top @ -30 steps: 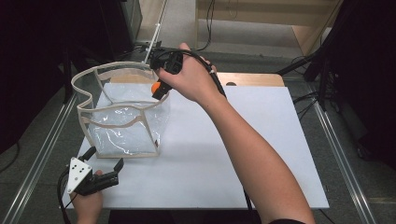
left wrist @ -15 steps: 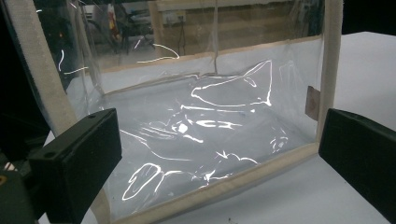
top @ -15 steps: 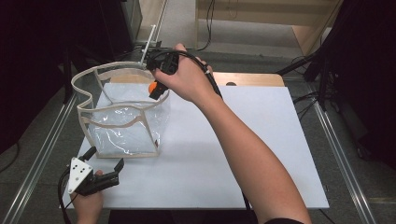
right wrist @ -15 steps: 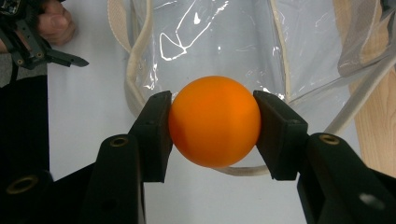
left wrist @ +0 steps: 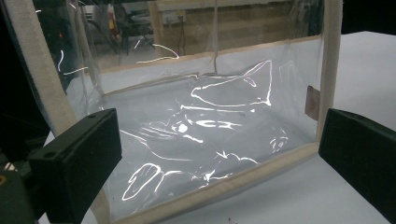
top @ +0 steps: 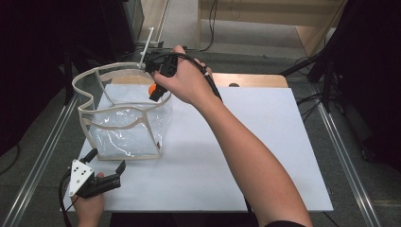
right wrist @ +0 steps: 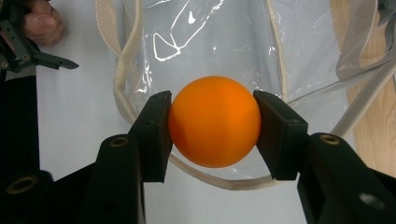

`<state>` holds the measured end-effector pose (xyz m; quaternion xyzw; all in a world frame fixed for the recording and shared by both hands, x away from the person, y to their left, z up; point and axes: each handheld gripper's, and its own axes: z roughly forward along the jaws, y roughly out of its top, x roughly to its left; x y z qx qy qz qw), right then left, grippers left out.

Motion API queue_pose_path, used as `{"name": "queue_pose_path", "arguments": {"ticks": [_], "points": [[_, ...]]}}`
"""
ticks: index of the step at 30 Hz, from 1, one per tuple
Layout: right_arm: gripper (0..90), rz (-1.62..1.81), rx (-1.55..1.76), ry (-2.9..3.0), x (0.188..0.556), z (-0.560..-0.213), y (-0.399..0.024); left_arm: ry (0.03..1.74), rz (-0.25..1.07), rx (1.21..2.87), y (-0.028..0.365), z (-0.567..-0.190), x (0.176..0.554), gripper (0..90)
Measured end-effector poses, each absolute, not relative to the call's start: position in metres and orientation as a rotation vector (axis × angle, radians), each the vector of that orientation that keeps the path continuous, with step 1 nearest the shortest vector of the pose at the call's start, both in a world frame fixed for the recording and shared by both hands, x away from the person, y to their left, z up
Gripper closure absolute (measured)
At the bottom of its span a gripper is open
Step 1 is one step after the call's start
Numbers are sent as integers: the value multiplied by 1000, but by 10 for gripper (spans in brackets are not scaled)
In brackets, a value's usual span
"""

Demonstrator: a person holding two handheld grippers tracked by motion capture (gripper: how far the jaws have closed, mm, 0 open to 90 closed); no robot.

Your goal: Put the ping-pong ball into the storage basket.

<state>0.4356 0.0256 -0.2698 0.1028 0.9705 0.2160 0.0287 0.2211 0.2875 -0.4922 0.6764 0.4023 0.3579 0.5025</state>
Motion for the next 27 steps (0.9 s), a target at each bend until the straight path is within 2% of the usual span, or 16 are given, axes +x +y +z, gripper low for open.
{"name": "queue_pose_path", "arguments": {"ticks": [27], "points": [[475,606,335,3010,440,-287,33,972,867,1636,287,-492,221,0]]}}
